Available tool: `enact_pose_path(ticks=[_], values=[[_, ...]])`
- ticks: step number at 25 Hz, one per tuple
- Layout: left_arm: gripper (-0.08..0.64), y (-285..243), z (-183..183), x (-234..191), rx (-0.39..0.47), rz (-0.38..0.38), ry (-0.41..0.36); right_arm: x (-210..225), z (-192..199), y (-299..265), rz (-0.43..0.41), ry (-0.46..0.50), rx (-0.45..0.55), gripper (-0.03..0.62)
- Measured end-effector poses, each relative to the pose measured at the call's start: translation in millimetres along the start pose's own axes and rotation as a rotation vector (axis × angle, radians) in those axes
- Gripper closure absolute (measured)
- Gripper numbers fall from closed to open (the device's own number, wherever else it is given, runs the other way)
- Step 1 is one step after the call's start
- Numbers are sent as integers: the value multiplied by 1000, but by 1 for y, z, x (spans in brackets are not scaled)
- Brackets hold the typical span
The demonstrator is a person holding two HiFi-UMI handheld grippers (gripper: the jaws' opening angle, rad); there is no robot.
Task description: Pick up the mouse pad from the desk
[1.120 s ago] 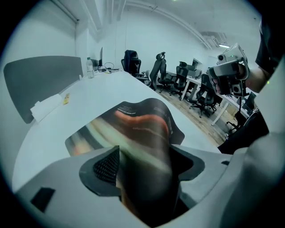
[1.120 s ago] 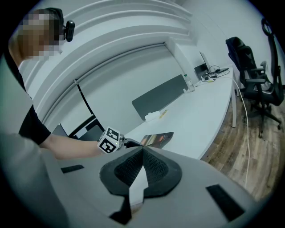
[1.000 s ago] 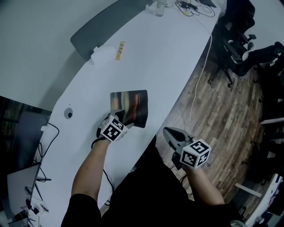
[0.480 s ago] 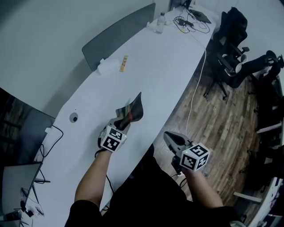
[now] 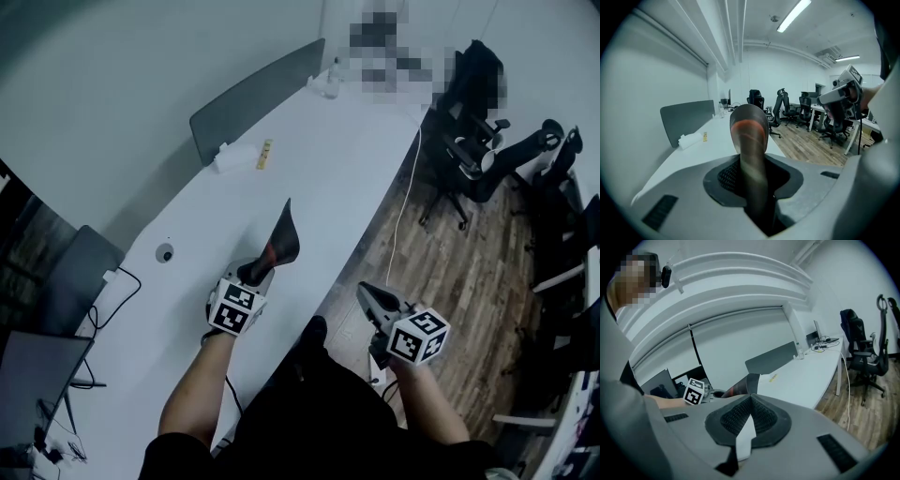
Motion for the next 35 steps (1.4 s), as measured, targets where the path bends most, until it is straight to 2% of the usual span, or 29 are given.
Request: enact_pose_path(ticks=[7,17,26,35], values=[[449,32,-9,9,59,18,28,-2,-10,26,63,8,51,589],[449,54,-39,21,109,-13,30,10,-36,44,49,58,89,589],[446,51,-79,57,151,-64,68,62,-44,93,39,88,114,589],[445,50,-113,102,213,-73,131,113,-64,137,50,104,190,589]])
Point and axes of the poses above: the fingertips, and each gripper's own axes: y backward along the fingers, x to its right, z out of its underside, the point moved 9 cm from there along y, backward along the fingers, and after that the axes turned 7 degrees about -x, right-handed, at the moved point
